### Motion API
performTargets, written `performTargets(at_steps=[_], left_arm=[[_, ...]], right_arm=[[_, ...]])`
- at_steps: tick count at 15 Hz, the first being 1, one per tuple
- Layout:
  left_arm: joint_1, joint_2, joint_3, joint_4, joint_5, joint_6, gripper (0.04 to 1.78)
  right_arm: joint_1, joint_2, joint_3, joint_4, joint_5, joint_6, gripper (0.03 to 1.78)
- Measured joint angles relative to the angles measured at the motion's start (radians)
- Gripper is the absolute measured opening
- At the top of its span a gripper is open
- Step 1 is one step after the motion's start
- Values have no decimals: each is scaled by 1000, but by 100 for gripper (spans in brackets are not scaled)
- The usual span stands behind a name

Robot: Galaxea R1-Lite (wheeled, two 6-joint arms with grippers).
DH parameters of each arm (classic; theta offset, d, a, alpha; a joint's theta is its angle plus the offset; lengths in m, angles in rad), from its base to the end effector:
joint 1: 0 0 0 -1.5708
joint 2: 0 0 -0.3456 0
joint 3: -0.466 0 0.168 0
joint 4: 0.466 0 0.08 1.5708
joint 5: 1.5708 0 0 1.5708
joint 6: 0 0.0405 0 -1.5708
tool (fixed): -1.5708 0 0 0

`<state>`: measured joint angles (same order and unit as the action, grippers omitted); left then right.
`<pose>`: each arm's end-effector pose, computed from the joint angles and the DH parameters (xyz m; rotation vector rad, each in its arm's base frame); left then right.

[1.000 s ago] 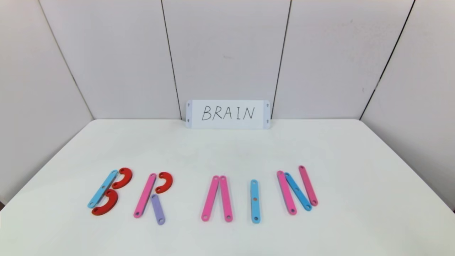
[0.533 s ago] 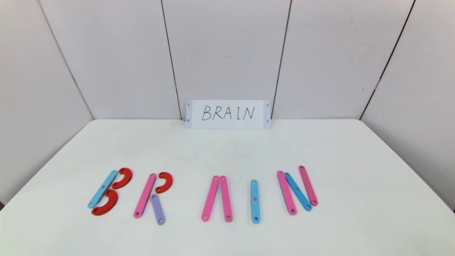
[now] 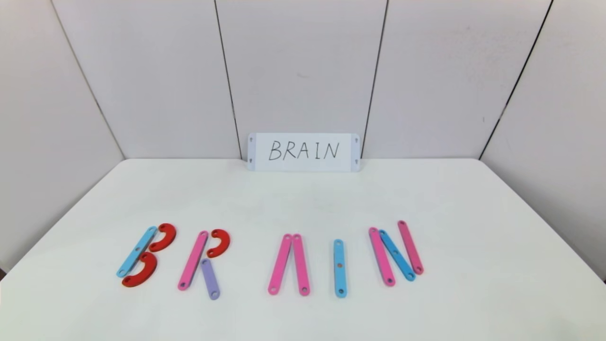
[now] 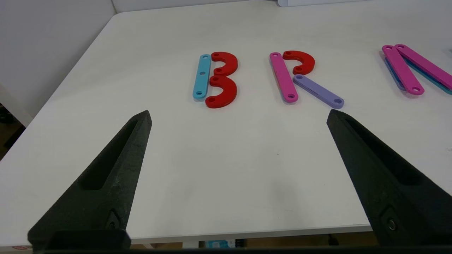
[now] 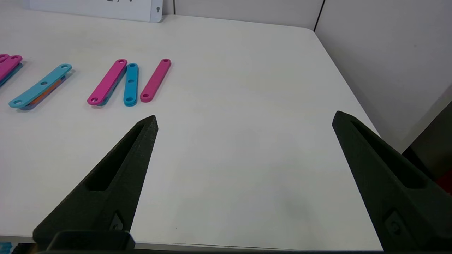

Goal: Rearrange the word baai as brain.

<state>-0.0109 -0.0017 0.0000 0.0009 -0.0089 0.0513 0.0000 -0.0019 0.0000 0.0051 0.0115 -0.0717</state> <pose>-0.0751 0.0005 0.0752 0.0513 -0.0013 -0.0198 -0.0752 0.0005 0.0747 -0.0717 0.0028 0.0116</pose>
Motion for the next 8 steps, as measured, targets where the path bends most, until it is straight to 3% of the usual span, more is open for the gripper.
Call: performTargets(at_steps=[8], left_arm=[[0,0,0,1,0,-34,174]], right_arm=[[-2,0,0,0,-7,30,173]])
